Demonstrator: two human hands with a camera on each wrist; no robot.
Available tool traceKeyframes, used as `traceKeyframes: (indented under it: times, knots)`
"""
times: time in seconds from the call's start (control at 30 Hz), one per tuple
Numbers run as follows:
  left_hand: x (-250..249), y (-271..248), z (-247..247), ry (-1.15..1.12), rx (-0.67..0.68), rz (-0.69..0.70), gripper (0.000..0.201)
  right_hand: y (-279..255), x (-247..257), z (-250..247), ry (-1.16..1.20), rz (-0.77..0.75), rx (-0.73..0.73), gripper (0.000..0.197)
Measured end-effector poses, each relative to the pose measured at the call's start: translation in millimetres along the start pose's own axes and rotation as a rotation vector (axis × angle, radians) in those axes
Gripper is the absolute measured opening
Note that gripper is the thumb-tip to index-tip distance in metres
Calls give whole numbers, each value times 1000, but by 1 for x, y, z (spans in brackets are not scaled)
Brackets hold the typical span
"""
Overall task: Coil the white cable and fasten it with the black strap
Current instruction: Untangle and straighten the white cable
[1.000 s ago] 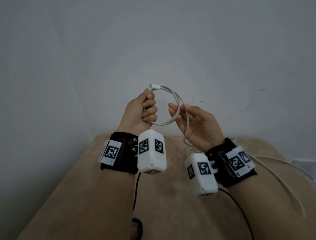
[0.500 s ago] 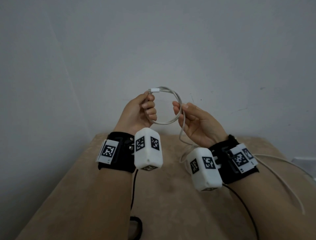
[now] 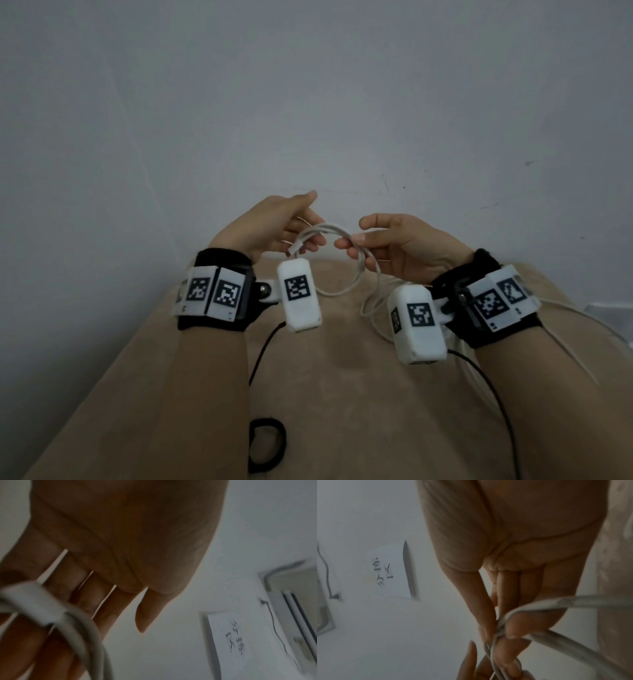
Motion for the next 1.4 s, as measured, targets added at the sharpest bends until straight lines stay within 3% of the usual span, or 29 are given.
traceKeyframes:
  times: [0.1, 0.33, 0.6, 0.8, 0.9, 1.07, 1.2, 1.4]
  knots:
    - [0, -1, 10, 176, 86, 34, 52, 0, -1, 1, -5, 7, -1, 29]
    - [-2, 1, 13, -320, 159, -44, 41, 1, 4, -9, 211, 7, -33, 25]
    - [-9, 0, 24, -355, 102, 82, 37, 7, 5, -7, 412, -31, 4, 24]
    - [-8, 0, 22, -336, 125, 92, 36, 6, 6, -5, 378, -58, -4, 23]
    - [-6, -1, 16, -286, 138, 73, 35, 5, 6, -4, 246, -46, -18, 25]
    - [-12, -2, 17, 116, 38, 128, 39, 3, 2, -1, 6, -23, -25, 20]
    - [-10, -4, 29, 347, 105, 97, 45, 1, 2, 3, -76, -42, -25, 15]
    - [-6, -1, 29, 65, 75, 121, 46, 4, 2, 4, -50, -160, -130, 7]
Point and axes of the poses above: each hand's wrist, its own y-axis towards the middle knuckle, its own z-axis out of the palm, x = y × z, the point moved 2 cm from there along y, towards the middle knuckle, and after that the axes turned 12 degrees about -x, right-handed, at the moved point
